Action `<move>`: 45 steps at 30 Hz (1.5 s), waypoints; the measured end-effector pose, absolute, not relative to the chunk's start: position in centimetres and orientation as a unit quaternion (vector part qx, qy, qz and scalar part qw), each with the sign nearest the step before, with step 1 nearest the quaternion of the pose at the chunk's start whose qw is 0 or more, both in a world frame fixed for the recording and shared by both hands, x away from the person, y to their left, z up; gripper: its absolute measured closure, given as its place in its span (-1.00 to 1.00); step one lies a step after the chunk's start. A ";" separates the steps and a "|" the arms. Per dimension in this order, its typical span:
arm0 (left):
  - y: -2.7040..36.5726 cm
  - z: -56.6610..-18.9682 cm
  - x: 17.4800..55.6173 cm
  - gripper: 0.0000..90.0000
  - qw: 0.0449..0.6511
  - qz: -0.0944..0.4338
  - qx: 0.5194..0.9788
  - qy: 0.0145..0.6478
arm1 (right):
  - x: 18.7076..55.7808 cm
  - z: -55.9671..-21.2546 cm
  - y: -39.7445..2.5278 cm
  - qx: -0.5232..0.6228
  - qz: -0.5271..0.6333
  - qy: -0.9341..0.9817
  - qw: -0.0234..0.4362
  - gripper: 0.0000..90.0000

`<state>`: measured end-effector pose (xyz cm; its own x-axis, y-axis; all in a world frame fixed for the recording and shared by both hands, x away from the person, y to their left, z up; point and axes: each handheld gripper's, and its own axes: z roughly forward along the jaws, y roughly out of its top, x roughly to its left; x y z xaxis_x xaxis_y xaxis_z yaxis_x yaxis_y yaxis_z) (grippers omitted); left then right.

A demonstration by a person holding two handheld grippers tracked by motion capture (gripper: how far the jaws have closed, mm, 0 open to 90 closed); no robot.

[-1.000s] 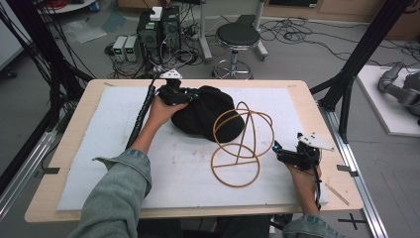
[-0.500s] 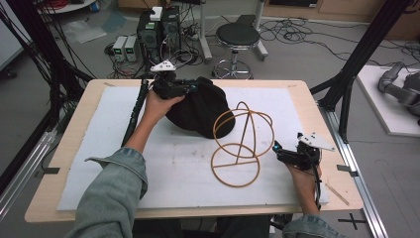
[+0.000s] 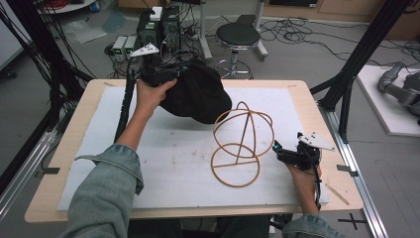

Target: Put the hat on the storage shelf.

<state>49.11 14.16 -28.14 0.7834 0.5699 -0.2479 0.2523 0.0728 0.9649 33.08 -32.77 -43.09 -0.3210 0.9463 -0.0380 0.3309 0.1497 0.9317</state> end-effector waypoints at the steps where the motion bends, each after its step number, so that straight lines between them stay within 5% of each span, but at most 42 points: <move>1: 14.3 -27.7 49.0 0.55 0.674 0.115 0.661 0.308 | 33.1 -43.1 -32.8 0.473 0.452 0.675 0.342 -0.86; 45: 13.2 -17.7 44.3 0.55 0.763 0.076 0.585 0.267 | 32.9 -42.9 -32.9 0.470 0.461 0.671 0.342 -0.85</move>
<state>44.30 13.23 -17.69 0.8464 0.4272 -0.3180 0.1961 0.3051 0.9319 32.88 -32.89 -42.87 -0.3248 0.9454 -0.0260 0.3157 0.1343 0.9393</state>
